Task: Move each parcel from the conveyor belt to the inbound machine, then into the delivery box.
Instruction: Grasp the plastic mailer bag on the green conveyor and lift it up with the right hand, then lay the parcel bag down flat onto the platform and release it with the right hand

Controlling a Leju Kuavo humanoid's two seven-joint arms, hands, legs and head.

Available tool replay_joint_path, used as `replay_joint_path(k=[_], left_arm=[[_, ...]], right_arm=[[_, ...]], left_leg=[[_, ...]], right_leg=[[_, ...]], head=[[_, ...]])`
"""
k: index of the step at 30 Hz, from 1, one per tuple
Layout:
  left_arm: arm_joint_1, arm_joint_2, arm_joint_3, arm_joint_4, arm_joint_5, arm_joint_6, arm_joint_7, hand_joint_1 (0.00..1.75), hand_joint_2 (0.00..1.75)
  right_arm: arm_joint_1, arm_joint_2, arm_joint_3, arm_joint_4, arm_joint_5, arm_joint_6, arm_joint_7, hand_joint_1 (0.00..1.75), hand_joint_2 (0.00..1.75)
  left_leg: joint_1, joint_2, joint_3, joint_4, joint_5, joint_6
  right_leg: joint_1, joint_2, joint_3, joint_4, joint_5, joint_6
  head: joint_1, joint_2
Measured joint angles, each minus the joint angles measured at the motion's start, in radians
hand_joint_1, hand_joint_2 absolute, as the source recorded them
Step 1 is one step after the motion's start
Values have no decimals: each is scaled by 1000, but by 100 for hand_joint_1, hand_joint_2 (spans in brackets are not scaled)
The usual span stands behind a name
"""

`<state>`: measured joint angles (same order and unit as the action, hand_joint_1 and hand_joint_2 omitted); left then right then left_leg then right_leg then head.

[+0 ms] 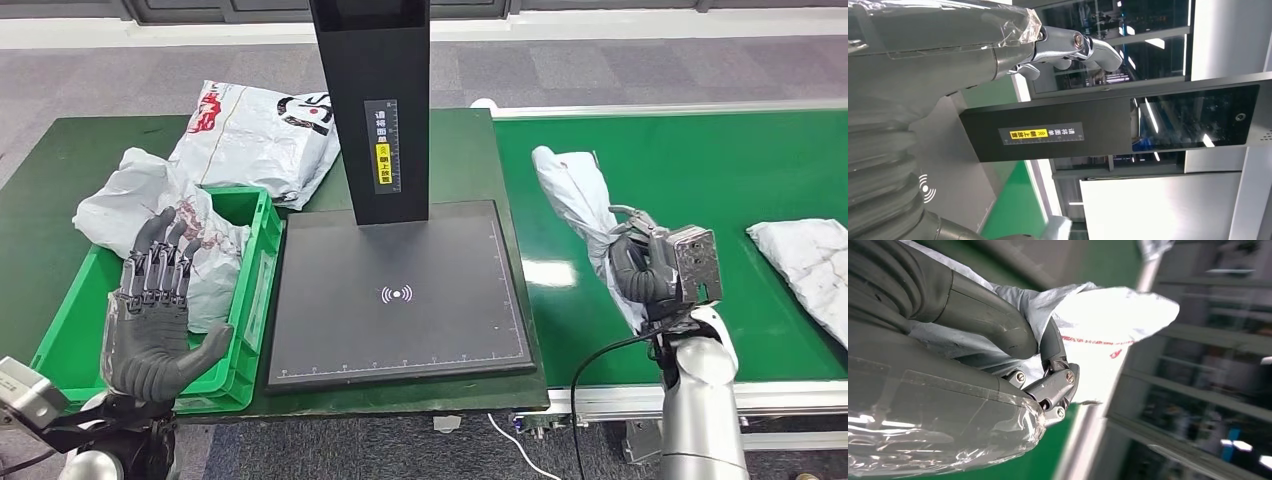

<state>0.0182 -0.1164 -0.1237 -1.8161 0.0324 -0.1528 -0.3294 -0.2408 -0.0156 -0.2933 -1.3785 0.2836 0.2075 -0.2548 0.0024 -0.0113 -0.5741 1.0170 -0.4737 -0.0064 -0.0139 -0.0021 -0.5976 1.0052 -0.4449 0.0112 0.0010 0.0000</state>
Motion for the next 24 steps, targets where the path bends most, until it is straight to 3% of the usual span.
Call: replay_joint_path(k=[7, 11, 17, 24], left_arm=[[-31, -5, 1, 23, 0, 4, 0, 0, 175], [-47, -6, 1, 37, 0, 8, 1, 0, 175], [-54, -6, 1, 49, 0, 11, 1, 0, 175], [-87, -7, -7, 67, 6, 12, 4, 0, 175]], right_arm=[[0, 55, 145, -124, 8, -4, 12, 175, 175], [-17, 63, 229, -124, 0, -26, 12, 175, 175], [-27, 63, 277, -123, -10, -32, 13, 175, 175], [-147, 90, 369, 22, -23, -40, 40, 175, 175]], left_leg=[[0, 2, 0, 0, 1, -1], [0, 2, 1, 0, 1, -1], [0, 2, 0, 0, 1, -1], [0, 5, -1, 0, 2, -1]], right_leg=[[0, 1, -1, 0, 0, 0], [0, 1, -1, 0, 0, 0], [0, 1, -1, 0, 0, 0], [0, 4, -3, 0, 2, -1]], head=[[0, 0], [0, 0], [0, 0], [0, 0]])
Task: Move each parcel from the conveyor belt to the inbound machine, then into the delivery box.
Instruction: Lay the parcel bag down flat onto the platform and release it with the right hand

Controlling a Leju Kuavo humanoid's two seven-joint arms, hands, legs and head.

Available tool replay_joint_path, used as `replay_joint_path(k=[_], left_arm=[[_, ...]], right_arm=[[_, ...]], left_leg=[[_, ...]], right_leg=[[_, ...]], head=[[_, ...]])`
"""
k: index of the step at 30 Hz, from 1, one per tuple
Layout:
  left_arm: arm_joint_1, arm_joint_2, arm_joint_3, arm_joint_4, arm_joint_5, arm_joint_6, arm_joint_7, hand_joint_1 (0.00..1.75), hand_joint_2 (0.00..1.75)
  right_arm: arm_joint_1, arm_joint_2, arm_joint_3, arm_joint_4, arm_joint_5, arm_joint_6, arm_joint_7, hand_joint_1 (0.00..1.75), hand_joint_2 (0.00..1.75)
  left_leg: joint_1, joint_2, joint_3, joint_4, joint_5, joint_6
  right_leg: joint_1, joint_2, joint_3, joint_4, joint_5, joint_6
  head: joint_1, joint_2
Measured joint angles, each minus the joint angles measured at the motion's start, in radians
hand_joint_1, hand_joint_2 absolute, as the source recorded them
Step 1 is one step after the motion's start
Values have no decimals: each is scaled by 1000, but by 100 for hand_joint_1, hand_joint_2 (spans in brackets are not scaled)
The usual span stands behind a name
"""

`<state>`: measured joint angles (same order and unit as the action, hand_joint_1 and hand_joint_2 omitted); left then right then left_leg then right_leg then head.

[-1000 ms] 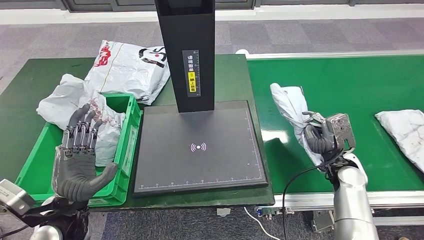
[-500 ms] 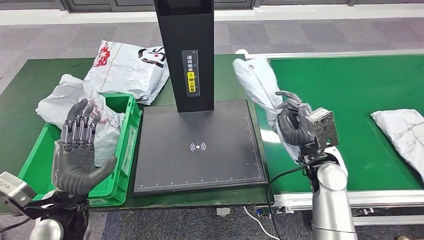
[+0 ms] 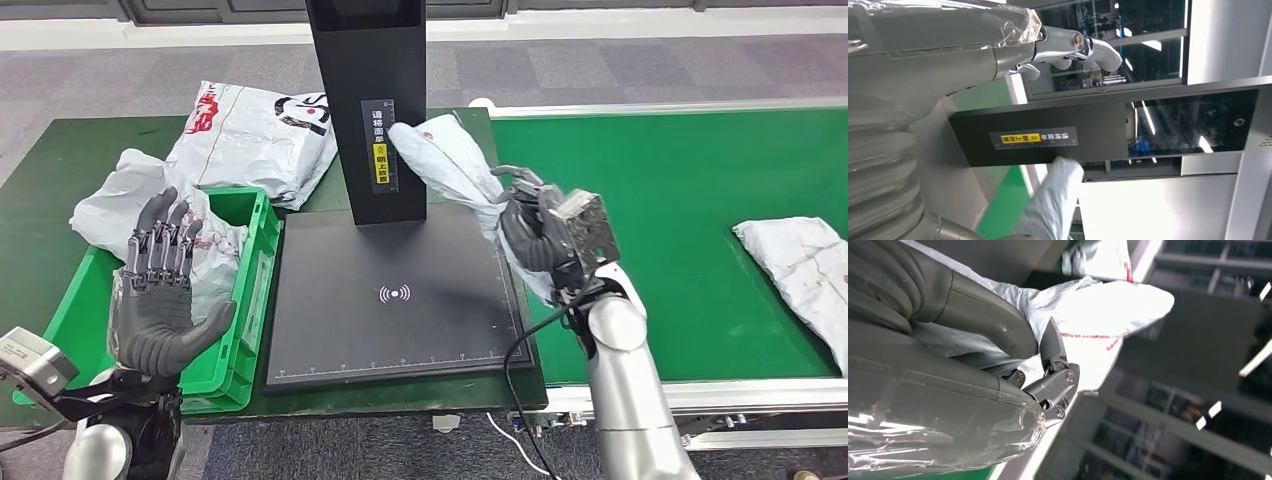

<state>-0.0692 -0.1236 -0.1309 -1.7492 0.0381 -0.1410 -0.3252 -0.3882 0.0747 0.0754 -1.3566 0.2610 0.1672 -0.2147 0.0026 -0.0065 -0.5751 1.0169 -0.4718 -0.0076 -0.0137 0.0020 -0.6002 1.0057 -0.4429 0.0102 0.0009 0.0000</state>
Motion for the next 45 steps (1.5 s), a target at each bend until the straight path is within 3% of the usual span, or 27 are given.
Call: replay_joint_path(k=[8, 19, 20, 23, 24, 45], left_arm=[[-52, -11, -35, 32, 8, 8, 13, 0, 175], [-144, -32, -47, 87, 27, 5, 45, 0, 175], [-150, -32, -47, 92, 27, 3, 45, 0, 175], [-166, -34, -47, 107, 29, -2, 46, 0, 175], [-171, -35, -47, 111, 30, -4, 46, 0, 175], [-199, -50, -47, 166, 33, -25, 49, 0, 175]], right_arm=[[-202, 102, 108, 392, -41, -32, 1, 175, 175], [-350, 188, 147, 795, -91, -43, 30, 175, 175], [-357, 191, 148, 818, -93, -42, 34, 147, 175], [-372, 198, 150, 873, -95, -38, 54, 16, 175], [-374, 201, 150, 886, -94, -34, 61, 0, 175], [-376, 214, 178, 958, -75, 87, 53, 0, 175]], left_leg=[[1, 0, 0, 0, 3, -2], [1, -1, -1, 0, 3, -3], [1, -1, -1, 0, 3, -3], [1, -1, -1, 0, 3, -3], [1, -1, -1, 0, 3, -3], [1, 0, -1, 0, 3, -3]], right_leg=[[1, 0, -2, 1, 2, -3], [2, 0, -2, 2, 2, -3], [2, 0, -2, 2, 2, -3], [2, 0, -2, 1, 2, -3], [2, 0, -2, 1, 2, -3], [2, 0, -3, 1, 2, -3]], head=[[0, 0], [0, 0], [0, 0], [0, 0], [0, 0], [0, 0]])
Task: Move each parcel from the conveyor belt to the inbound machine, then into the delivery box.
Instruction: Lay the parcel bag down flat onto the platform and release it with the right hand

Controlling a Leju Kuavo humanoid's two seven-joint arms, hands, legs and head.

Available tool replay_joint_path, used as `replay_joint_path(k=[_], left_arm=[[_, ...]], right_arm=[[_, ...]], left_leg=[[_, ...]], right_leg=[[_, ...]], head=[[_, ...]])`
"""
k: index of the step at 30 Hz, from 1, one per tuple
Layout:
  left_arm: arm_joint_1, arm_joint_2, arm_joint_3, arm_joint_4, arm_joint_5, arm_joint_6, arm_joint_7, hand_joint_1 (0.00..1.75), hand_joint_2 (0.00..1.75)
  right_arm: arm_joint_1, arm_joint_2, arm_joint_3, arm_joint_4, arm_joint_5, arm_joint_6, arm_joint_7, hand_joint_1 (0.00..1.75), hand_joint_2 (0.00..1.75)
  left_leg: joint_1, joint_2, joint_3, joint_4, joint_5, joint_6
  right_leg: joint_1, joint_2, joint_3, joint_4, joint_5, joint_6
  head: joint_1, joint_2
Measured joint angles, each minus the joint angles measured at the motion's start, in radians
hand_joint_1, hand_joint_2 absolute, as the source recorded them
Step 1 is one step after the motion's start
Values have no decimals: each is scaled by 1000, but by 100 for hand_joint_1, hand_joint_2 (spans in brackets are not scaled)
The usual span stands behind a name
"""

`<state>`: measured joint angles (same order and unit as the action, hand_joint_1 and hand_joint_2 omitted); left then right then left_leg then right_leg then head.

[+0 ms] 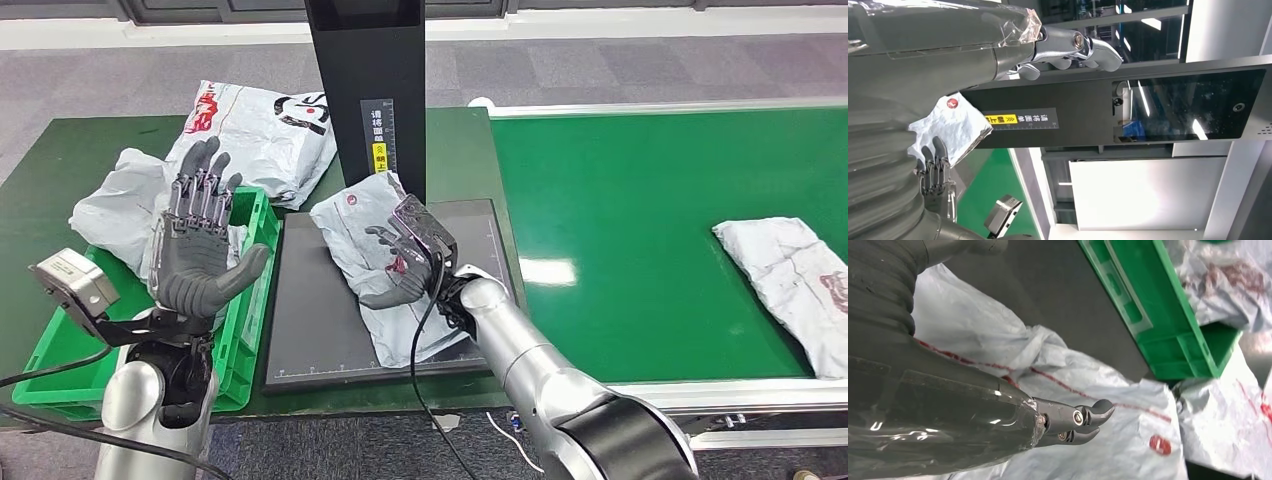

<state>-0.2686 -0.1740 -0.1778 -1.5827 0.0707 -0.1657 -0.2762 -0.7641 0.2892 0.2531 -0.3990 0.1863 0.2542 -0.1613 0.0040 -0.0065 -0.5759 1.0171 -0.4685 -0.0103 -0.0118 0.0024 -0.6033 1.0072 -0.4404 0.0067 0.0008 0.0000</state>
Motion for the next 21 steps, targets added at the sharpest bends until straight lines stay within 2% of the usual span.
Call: replay_joint_path(k=[5, 8, 11, 15, 21], left_arm=[[-11, 0, 0, 12, 0, -5, -2, 0, 175], [-12, 1, 0, 15, -1, 0, -5, 0, 175], [-6, 2, 0, 14, -10, 15, -11, 0, 175], [19, 8, 0, 7, -20, 36, -20, 0, 175], [80, 21, 9, -29, -37, 68, -27, 0, 175]], right_arm=[[0, -1, 1, -6, -53, 36, -81, 0, 175], [-1, -3, 1, -37, -69, -11, -150, 0, 175], [17, -7, 1, -114, -49, -97, -179, 0, 175], [101, -23, 1, -369, 19, -257, -146, 0, 175], [304, -67, 1, -856, 155, -486, -142, 0, 175]], left_leg=[[0, 0, 0, 0, 0, 0], [0, 0, 0, 0, 0, 0], [0, 0, 0, 0, 0, 0], [0, -1, -1, 0, 0, 0], [0, -1, -2, 0, -2, 0]], right_leg=[[0, 0, 0, 0, 0, 0], [0, 0, 0, 0, 0, 0], [0, 0, 0, 0, 0, 0], [0, 0, 0, 0, 0, 0], [0, -1, -1, 0, -1, 0]], head=[[0, 0], [0, 0], [0, 0], [0, 0], [0, 0]])
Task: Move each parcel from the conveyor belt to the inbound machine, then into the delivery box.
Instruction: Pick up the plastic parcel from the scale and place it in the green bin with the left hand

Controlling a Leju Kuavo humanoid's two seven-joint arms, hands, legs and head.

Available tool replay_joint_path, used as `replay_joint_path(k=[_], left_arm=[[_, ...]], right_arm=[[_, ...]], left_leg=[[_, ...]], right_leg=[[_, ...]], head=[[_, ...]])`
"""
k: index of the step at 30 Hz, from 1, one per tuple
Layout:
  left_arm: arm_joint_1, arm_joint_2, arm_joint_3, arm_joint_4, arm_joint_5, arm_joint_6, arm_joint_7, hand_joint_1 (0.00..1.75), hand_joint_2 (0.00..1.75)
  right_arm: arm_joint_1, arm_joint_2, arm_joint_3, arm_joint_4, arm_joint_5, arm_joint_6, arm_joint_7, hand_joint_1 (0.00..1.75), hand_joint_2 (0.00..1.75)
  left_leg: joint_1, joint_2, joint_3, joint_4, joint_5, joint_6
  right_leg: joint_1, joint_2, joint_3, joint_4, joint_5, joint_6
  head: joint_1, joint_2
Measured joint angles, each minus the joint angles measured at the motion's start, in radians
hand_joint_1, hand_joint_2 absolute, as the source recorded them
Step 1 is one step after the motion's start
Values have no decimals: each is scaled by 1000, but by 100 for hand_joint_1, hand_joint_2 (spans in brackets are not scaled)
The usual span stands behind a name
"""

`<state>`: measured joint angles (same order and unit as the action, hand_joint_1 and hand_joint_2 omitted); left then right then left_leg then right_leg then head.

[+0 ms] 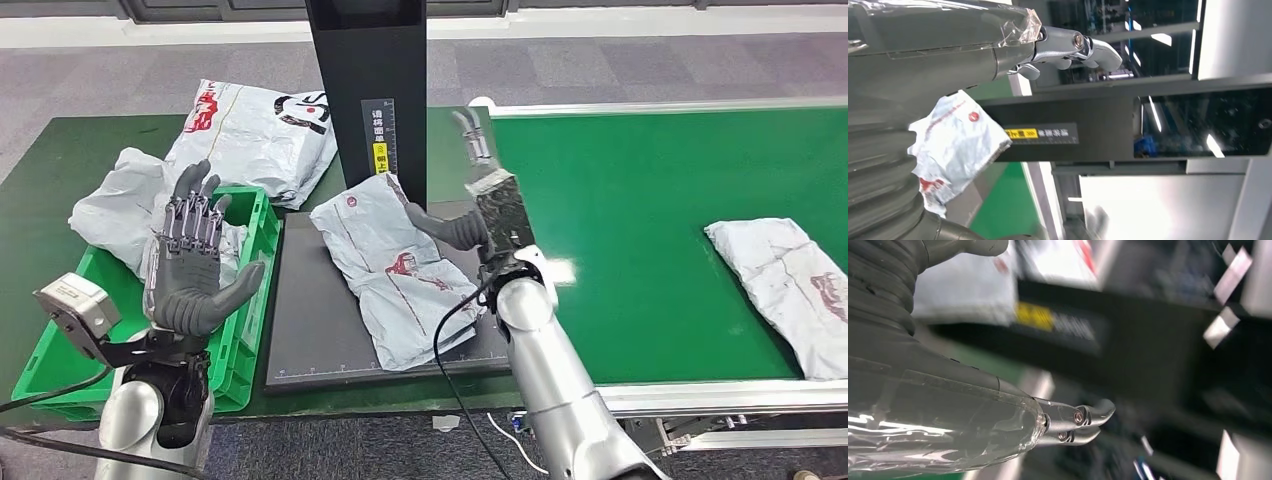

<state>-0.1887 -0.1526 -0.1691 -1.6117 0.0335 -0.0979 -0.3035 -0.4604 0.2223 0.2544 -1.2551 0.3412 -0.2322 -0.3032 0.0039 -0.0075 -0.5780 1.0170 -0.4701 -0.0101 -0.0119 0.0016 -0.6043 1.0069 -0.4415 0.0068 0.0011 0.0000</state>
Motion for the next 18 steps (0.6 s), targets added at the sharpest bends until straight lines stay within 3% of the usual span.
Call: replay_joint_path(k=[4, 11, 18], left_arm=[[19, 5, 2, -14, -28, 14, -1, 0, 175], [29, 7, -5, 4, -316, 88, 42, 0, 175], [22, 5, -24, 41, -397, 111, 53, 0, 175]], right_arm=[[102, -22, 0, -228, 48, -87, -21, 0, 175], [320, -27, -30, -566, 148, -402, -112, 0, 175], [428, -27, -54, -725, 150, -441, -124, 0, 175]], left_leg=[[0, 1, 0, 0, -1, 0], [0, 1, 0, 0, -1, 0], [0, 6, 2, 0, -3, 0]], right_leg=[[0, 0, -1, 0, 0, 0], [0, 0, -1, 0, -1, 0], [0, 5, -2, 0, 0, 0]], head=[[0, 0], [0, 0], [0, 0]])
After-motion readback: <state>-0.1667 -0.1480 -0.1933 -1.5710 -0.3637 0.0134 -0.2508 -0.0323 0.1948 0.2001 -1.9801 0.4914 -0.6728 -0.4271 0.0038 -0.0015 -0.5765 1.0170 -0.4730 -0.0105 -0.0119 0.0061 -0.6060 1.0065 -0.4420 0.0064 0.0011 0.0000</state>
